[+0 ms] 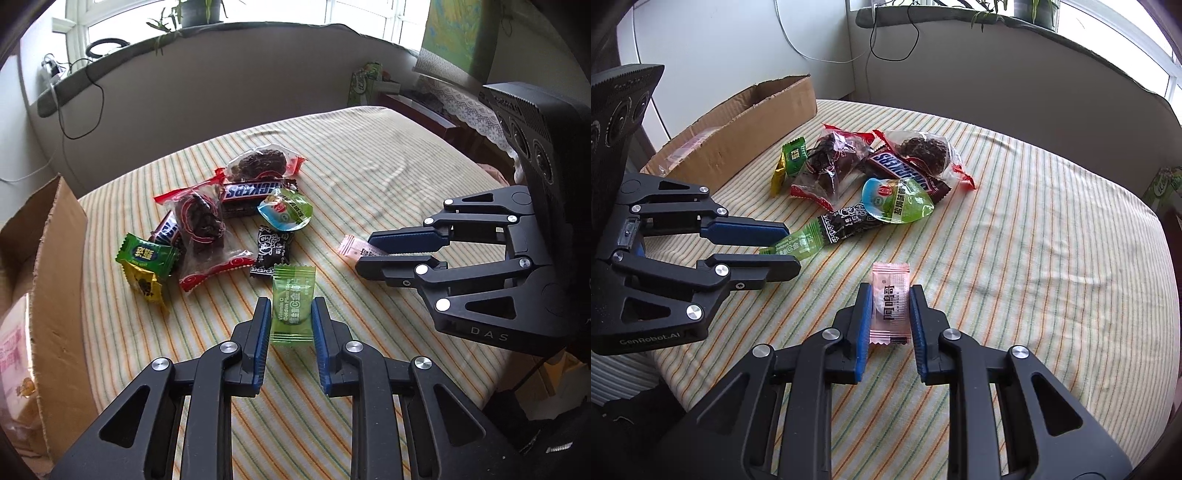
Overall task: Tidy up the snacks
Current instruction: 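Grasp the green wrapped sweet with left tool while right grasps pink sweet, then carry both sweets over the box and release them inside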
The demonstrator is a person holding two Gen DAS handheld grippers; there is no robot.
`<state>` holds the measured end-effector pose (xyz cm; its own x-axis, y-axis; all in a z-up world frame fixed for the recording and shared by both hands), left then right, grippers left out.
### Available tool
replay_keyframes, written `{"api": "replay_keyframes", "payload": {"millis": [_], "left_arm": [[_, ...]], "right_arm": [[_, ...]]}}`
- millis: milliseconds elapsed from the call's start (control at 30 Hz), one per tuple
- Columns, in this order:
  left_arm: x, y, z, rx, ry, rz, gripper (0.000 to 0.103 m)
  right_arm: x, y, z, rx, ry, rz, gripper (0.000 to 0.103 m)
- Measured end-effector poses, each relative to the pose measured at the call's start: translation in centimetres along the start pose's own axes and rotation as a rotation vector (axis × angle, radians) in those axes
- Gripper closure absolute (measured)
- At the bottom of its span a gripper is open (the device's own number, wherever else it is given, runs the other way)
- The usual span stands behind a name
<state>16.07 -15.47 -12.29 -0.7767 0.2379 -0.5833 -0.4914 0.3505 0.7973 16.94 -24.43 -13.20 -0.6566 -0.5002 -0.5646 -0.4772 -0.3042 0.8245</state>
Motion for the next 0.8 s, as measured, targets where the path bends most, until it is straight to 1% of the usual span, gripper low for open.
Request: {"api": "replay_keyframes", "payload": {"millis": [167, 467, 800], "left_arm": [[-0.2, 1.8, 0.7, 0.005, 0.033, -0.043, 0.082], [-0.3, 5.0, 2.9, 0.010, 0.109, -0.128, 0.082], [0.4, 8.3, 7.6, -0.022, 0.226, -0.216, 0.082]], "right_arm": [[-0.9, 1.6, 0.1, 0.009, 0.000, -0.031, 0.082], [-4.0, 3.0, 2.0, 0.013, 0.041, -0.083, 0.082], [-9.5, 3.1, 5.7, -0.002, 0.118, -0.154, 0.082]]}}
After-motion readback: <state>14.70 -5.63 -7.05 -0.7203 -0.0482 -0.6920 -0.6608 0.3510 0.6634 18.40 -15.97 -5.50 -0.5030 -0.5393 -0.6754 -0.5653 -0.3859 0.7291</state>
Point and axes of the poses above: each gripper's, at about its wrist camera, not at the fingertips, and y roughly against the way its jaws point, z to its left, x to its underside, the point moved 4 cm from there along -y, roughly the way its jaws point, and after that the axes turned 10 degrees about y, right-handed, at the moved point
